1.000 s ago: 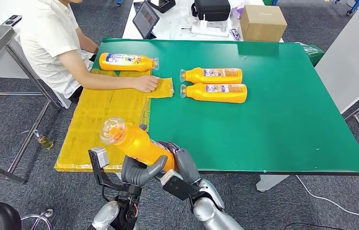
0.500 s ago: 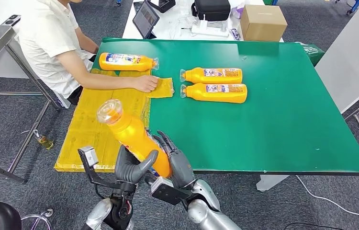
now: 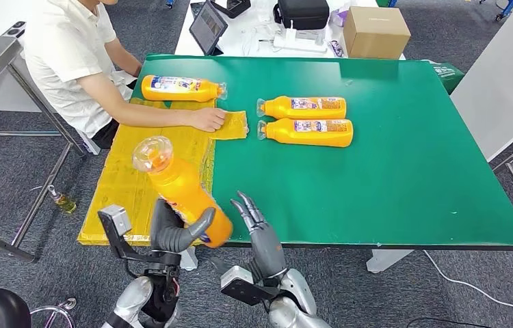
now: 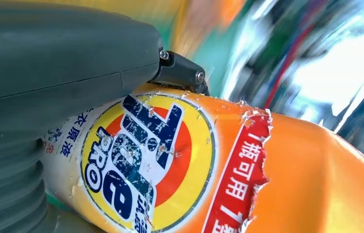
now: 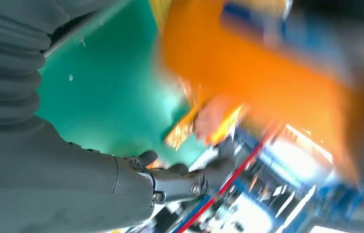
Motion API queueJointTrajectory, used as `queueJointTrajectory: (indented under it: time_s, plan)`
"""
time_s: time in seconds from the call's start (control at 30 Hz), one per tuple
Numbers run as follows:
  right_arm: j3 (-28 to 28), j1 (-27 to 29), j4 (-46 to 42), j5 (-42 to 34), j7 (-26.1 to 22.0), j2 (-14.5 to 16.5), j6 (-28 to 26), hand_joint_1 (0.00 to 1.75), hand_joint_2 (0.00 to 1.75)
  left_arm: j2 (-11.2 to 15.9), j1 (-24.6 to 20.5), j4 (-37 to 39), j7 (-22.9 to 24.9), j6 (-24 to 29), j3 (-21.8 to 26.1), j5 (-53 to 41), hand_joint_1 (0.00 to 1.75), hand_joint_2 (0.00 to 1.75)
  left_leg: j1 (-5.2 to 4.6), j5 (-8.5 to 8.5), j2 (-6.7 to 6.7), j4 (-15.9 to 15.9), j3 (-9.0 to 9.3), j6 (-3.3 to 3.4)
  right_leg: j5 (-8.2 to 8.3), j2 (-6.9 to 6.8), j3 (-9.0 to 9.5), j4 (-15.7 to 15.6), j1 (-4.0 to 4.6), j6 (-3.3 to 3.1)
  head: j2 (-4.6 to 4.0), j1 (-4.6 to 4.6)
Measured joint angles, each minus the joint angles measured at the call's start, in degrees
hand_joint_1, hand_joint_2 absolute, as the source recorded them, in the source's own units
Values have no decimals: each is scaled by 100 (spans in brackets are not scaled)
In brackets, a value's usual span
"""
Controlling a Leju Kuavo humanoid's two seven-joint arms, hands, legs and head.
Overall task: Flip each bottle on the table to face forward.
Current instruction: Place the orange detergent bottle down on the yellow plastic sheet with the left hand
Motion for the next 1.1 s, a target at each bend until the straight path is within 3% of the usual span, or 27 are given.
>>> queueJointTrajectory:
  time_s: [0.1, 0.17, 0.3, 0.5, 0.63, 0.8, 1.0, 1.1]
  plan:
    - [-548, 413, -1097, 157, -20, 209, -79, 0, 0, 53, -85, 119, -503, 1411, 224, -1823, 175, 175, 1, 0, 1, 0, -9, 0, 0, -1, -11, 1, 1, -1, 0, -2]
    - [-908, 559, -1679, 237, -27, 351, -88, 0, 0, 61, -137, 234, -560, 1794, 452, -2735, 175, 175, 1, 1, 0, 0, -9, -1, -1, -2, -10, 1, 0, -1, 0, -1]
    - [-1396, 751, -2516, 268, -30, 538, -93, 0, 175, 1, -227, 518, -544, 1935, 1049, -4334, 175, 175, -2, 2, 2, 0, -8, 0, 2, -1, -13, 0, -4, -1, 0, -1]
    - [-1680, 858, -3513, -104, -37, 793, -93, 0, 175, -82, -699, 1336, 208, 1957, 1946, -6616, 175, 175, -2, 8, 3, 0, -5, -2, 5, -1, -10, 1, -3, -2, -1, -3]
    - [-1730, 878, -3690, -327, -38, 809, -88, 0, 175, -27, -1173, 2254, 724, 1863, 2188, -7342, 175, 175, 0, 9, 0, 0, -4, -3, 6, -2, -7, 2, -1, -3, 0, 1]
    - [-1699, 870, -3683, -485, -38, 804, -85, 0, 175, 46, -1594, 3213, 898, 1670, 2186, -7481, 175, 175, -1, 10, 1, 0, -7, -2, 5, -2, -8, 4, -2, -1, 0, 1]
    - [-1437, 788, -3421, -994, -38, 714, -83, 0, 175, 64, -2096, 4020, 1077, 749, 2088, -7198, 175, 175, -1, 10, -6, 0, -8, -2, 3, -5, -3, 4, -3, 0, 0, -1]
    - [-1280, 747, -3207, -1115, -38, 663, -64, 0, 175, 75, -2354, 4335, 1125, 614, 2021, -7088, 163, 175, -1, 11, -10, 0, -2, -4, 2, -8, 3, 5, -3, -1, 0, -2]
